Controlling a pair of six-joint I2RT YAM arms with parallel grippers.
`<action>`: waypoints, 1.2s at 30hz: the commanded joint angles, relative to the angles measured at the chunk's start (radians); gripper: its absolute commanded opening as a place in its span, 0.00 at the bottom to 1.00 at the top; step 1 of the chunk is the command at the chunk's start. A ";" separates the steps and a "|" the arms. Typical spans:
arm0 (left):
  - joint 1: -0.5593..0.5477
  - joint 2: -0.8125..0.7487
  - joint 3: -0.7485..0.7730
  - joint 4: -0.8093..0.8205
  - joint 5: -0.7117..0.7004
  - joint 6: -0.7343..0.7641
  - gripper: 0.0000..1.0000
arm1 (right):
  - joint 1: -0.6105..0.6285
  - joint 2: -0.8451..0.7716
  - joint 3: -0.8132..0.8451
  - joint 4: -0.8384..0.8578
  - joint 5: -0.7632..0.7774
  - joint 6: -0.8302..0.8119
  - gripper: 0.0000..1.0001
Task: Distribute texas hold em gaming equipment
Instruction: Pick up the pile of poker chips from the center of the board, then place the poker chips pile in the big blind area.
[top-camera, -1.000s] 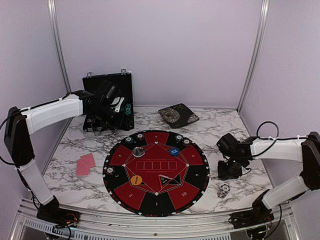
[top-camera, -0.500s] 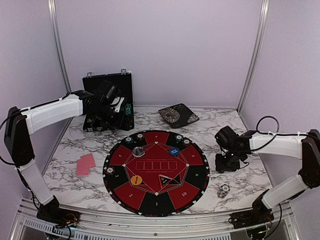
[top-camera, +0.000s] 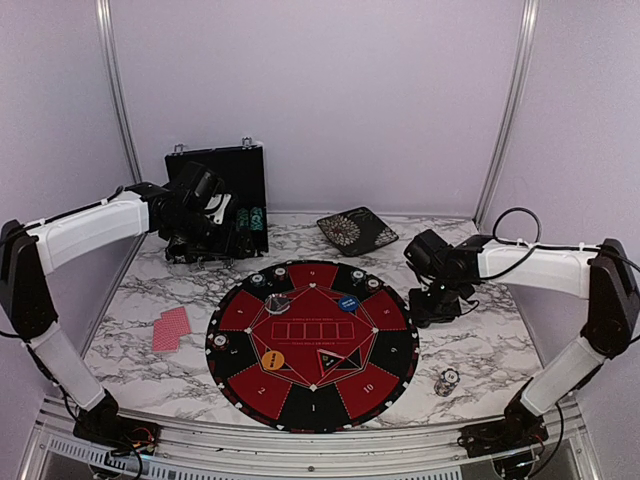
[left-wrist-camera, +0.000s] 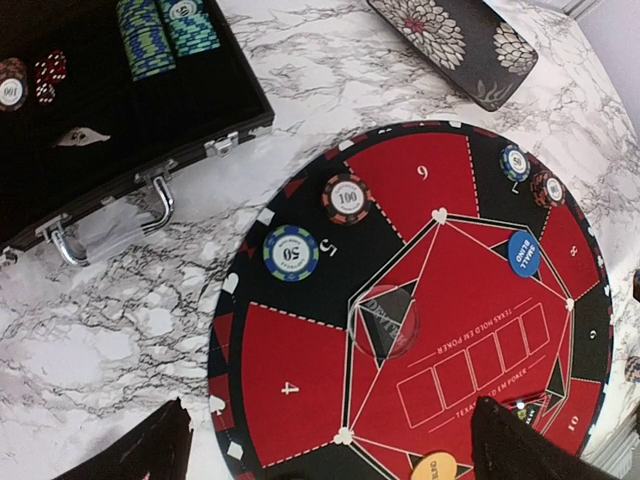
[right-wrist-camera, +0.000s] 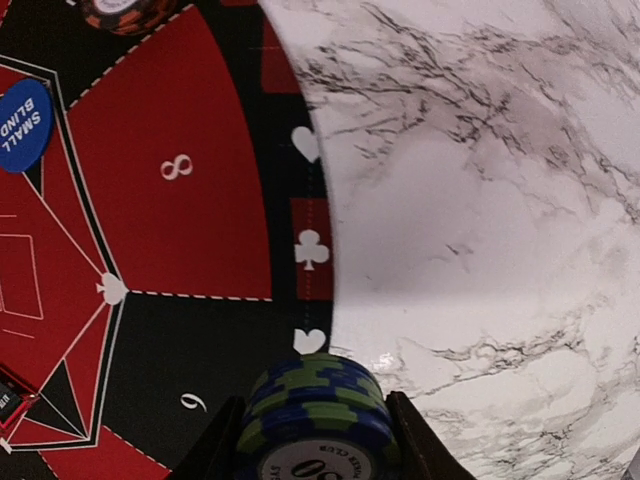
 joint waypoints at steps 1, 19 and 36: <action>0.043 -0.090 -0.083 0.009 0.038 -0.020 0.99 | 0.058 0.079 0.121 -0.037 0.022 -0.025 0.21; 0.199 -0.401 -0.462 0.086 0.090 -0.086 0.99 | 0.305 0.625 0.833 -0.173 0.002 -0.105 0.19; 0.242 -0.461 -0.547 0.114 0.118 -0.078 0.99 | 0.433 0.943 1.275 -0.226 -0.061 -0.124 0.19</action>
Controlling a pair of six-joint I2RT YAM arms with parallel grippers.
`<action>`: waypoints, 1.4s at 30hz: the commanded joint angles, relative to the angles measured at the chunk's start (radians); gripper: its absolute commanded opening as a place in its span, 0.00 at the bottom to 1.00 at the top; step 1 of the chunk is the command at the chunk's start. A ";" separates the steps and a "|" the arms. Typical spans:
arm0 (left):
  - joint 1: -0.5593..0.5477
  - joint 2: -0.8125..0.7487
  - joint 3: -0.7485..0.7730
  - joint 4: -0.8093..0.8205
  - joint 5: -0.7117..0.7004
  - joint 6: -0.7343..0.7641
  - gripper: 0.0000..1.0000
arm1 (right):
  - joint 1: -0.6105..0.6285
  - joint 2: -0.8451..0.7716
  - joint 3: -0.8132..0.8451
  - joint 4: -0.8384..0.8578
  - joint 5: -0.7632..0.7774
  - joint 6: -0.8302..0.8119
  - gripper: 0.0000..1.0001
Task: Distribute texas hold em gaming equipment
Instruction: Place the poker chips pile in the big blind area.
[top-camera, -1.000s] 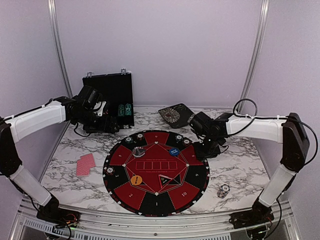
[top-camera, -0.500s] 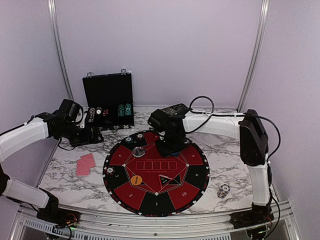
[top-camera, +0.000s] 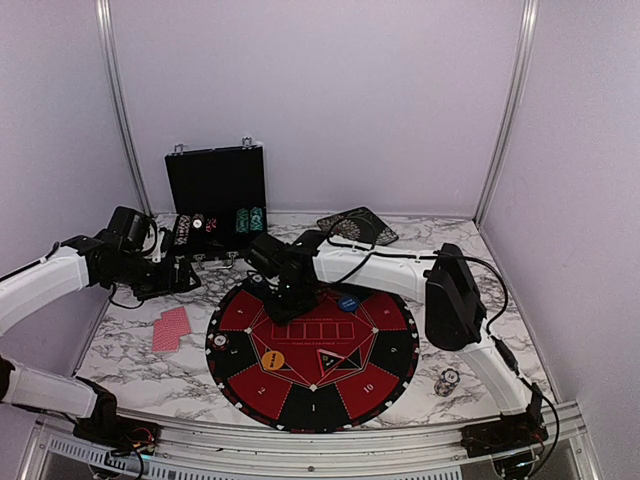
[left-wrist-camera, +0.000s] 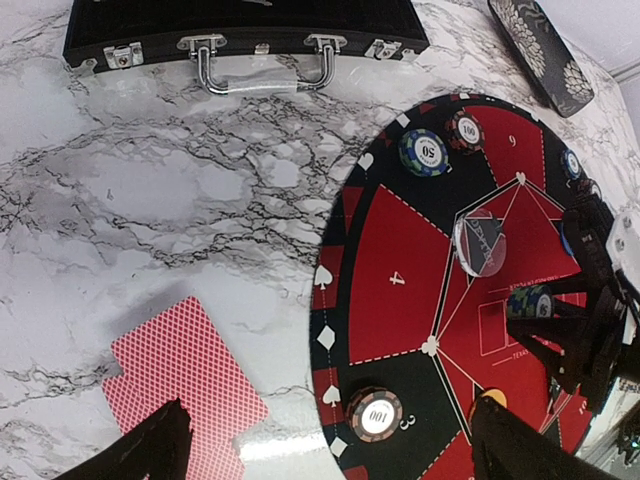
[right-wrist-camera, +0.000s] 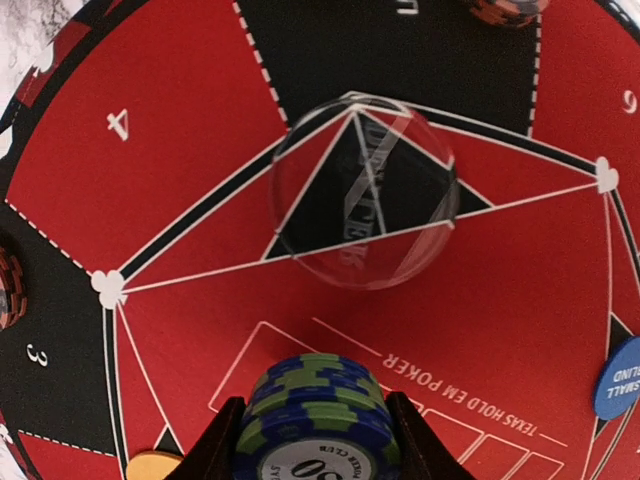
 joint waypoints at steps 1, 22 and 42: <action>0.010 -0.014 -0.013 0.027 0.024 0.007 0.99 | 0.037 0.034 0.077 -0.001 -0.031 0.001 0.19; 0.023 -0.003 -0.018 0.034 0.053 0.009 0.99 | 0.119 0.125 0.167 0.055 -0.084 0.020 0.19; 0.029 0.014 -0.017 0.040 0.068 0.010 0.99 | 0.141 0.172 0.209 0.086 -0.120 -0.016 0.26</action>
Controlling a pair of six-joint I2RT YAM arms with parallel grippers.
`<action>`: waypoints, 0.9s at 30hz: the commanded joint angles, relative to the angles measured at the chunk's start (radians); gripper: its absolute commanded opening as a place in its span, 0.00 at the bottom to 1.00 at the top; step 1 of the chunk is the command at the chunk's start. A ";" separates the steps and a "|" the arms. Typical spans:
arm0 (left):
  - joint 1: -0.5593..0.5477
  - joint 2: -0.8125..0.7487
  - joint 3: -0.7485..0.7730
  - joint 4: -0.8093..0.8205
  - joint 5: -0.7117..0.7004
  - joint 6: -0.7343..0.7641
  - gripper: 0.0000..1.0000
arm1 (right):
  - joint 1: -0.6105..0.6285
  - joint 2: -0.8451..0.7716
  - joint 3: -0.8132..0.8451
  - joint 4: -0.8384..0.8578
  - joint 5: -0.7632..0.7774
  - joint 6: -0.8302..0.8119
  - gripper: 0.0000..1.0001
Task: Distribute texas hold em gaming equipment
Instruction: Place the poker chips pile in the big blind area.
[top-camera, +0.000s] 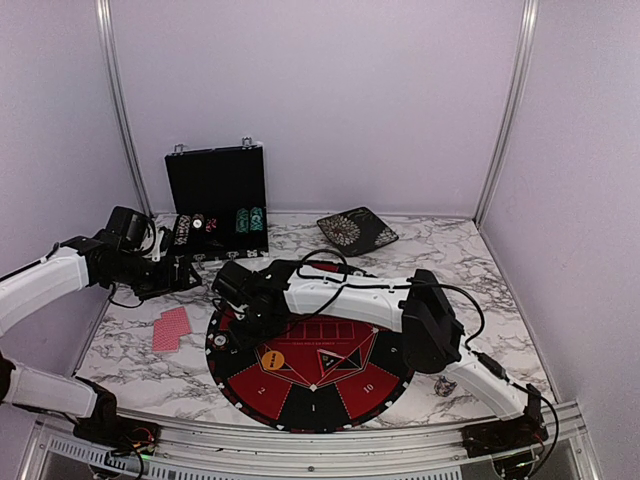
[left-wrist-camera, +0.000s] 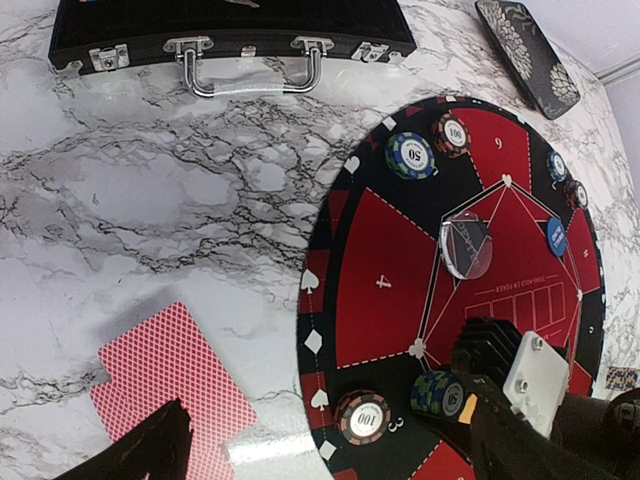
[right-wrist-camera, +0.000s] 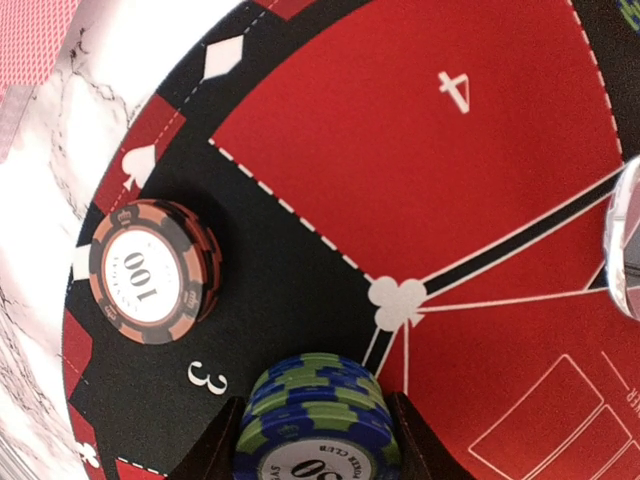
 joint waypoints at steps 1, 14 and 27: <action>0.006 0.013 -0.009 0.011 0.017 0.010 0.99 | 0.012 0.022 0.046 0.024 -0.013 -0.015 0.27; 0.006 0.032 -0.008 0.012 0.017 0.008 0.99 | 0.011 0.012 0.047 0.029 -0.012 -0.035 0.46; 0.007 0.039 -0.009 0.013 0.046 0.019 0.99 | 0.012 -0.072 -0.023 0.078 -0.010 -0.054 0.69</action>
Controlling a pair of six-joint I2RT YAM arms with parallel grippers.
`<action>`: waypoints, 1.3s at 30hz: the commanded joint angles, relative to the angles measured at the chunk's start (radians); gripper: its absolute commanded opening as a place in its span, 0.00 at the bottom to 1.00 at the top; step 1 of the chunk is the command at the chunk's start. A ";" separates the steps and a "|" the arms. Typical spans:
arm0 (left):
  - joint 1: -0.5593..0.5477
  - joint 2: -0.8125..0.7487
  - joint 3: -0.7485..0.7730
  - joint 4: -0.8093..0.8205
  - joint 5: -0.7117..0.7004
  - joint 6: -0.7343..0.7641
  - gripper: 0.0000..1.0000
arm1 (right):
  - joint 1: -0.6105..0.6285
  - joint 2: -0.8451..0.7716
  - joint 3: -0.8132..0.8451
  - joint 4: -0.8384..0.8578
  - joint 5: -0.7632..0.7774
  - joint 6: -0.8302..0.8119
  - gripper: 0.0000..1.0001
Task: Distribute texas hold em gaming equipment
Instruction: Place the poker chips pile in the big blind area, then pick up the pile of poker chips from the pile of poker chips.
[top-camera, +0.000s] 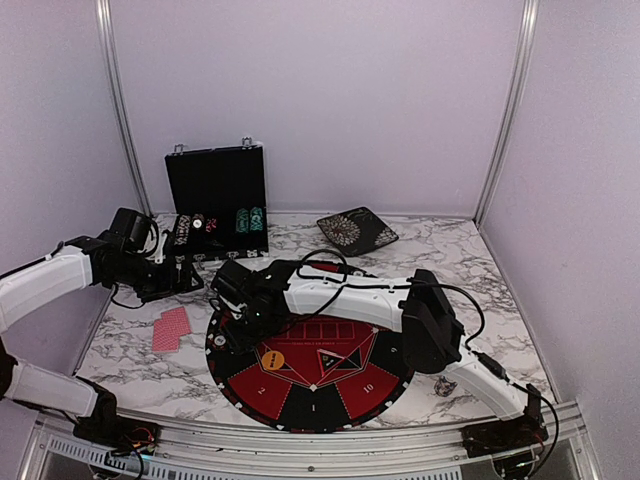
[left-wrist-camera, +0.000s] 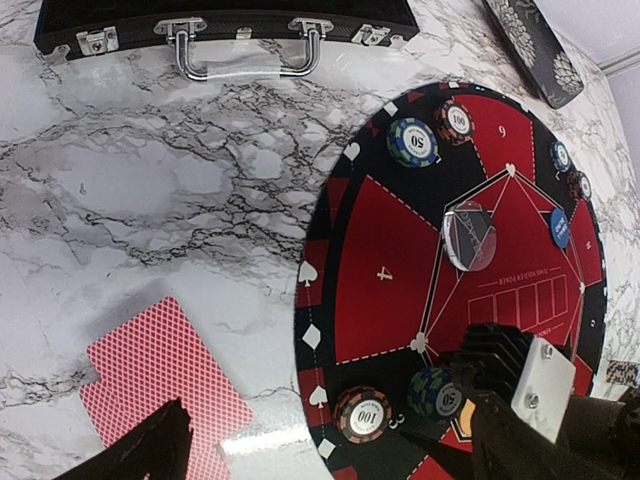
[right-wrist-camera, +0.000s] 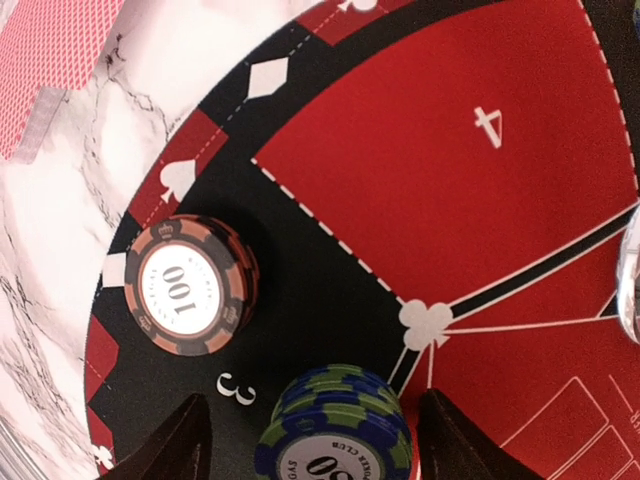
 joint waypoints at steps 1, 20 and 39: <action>0.006 0.007 -0.009 0.013 0.034 0.019 0.99 | 0.010 -0.084 -0.038 0.047 0.011 -0.023 0.71; -0.228 0.149 0.157 -0.099 -0.153 0.005 0.99 | -0.052 -0.485 -0.544 0.251 0.123 -0.039 0.79; -0.416 0.425 0.434 -0.160 -0.220 -0.007 0.99 | -0.262 -0.955 -1.130 0.319 0.164 0.027 0.78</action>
